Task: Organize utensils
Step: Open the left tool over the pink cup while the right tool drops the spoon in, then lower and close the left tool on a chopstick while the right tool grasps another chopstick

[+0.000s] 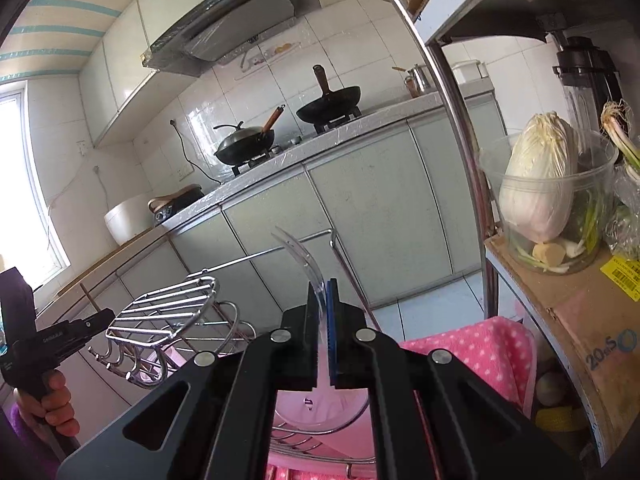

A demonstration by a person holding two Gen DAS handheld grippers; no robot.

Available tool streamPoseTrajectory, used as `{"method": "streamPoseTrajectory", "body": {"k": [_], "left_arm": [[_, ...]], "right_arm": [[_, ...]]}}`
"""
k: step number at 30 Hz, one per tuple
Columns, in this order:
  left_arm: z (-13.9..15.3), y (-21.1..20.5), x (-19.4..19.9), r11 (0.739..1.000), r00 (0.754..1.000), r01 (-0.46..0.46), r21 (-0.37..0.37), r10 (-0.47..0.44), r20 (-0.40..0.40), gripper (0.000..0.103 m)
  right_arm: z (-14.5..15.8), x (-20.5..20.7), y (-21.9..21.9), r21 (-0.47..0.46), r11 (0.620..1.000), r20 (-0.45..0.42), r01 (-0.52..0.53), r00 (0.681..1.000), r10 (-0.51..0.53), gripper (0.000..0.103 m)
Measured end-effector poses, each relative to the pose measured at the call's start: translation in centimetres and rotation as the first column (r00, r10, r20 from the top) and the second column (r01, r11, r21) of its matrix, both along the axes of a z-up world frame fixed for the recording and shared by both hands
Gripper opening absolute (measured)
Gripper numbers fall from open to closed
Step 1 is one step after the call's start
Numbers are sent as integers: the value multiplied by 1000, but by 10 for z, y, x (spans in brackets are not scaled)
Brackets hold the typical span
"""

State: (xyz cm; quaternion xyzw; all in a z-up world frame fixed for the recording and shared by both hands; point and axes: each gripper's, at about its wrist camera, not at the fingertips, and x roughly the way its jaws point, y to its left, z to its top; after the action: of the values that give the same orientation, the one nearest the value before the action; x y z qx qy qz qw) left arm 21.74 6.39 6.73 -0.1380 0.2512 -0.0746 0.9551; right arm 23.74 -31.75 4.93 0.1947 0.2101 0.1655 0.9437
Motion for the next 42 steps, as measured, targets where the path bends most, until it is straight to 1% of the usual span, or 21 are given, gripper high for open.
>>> {"method": "streamPoseTrajectory", "body": {"k": [4,8,9,10,11,12,13,14,19,23,26,30,33,35,39,42], "left_arm": [[-9,4,7,999,998,-9,-41,7,-55,6],[-12,5,8,999,997,-37,-34,34,-71,8],[-12,5,8,999,996,-38,-30,36,-77,11],[-12,5,8,999,996,-41,-25,39,-84,17],[-12,5,8,999,995,-41,-27,38,-89,22],[-12,6,7,999,995,-39,-34,35,-95,32],[-12,6,6,998,994,-42,-40,38,-101,36],[-12,8,5,998,994,-45,-46,40,-104,36],[-8,13,-9,996,993,-59,-67,52,-108,37],[-8,15,-28,996,992,-60,-64,53,-117,37],[-12,12,-43,998,990,-47,-46,40,-134,37],[-23,4,-60,999,984,-22,-32,16,-178,37],[-38,-4,-68,1000,972,-2,-28,-4,-237,37],[-51,-9,-73,999,962,13,-44,-25,-271,37],[-78,-19,-75,995,934,34,-89,-63,-352,37],[-99,-29,-73,992,907,38,-123,-86,-412,37]], "right_arm": [[-8,3,-1,9,1000,-67,-12,998,13,4],[-12,6,-2,14,1000,-125,-13,992,14,5],[-12,6,-2,10,1000,-135,-11,991,13,8],[-12,6,-2,6,1000,-147,-11,989,12,13],[-12,5,-3,5,1000,-155,-13,988,14,28],[-11,3,-4,8,1000,-158,-13,987,14,43],[-11,1,-5,12,1000,-156,-10,988,12,47],[-10,-3,-7,13,1000,-151,-6,988,8,48],[-4,-22,-12,-2,1000,-147,-2,989,1,48],[-3,-48,-16,-39,999,-145,5,989,-11,48],[-9,-67,-20,-44,999,-172,-1,985,-6,48],[-22,-89,-19,-50,999,-221,-16,975,5,48],[-33,-102,-15,-48,998,-263,-35,965,22,48],[-41,-108,-11,-48,997,-293,-53,955,37,48],[-55,-120,-6,-42,996,-341,-81,938,62,48],[-64,-126,-3,-41,994,-370,-99,926,76,48]]}}
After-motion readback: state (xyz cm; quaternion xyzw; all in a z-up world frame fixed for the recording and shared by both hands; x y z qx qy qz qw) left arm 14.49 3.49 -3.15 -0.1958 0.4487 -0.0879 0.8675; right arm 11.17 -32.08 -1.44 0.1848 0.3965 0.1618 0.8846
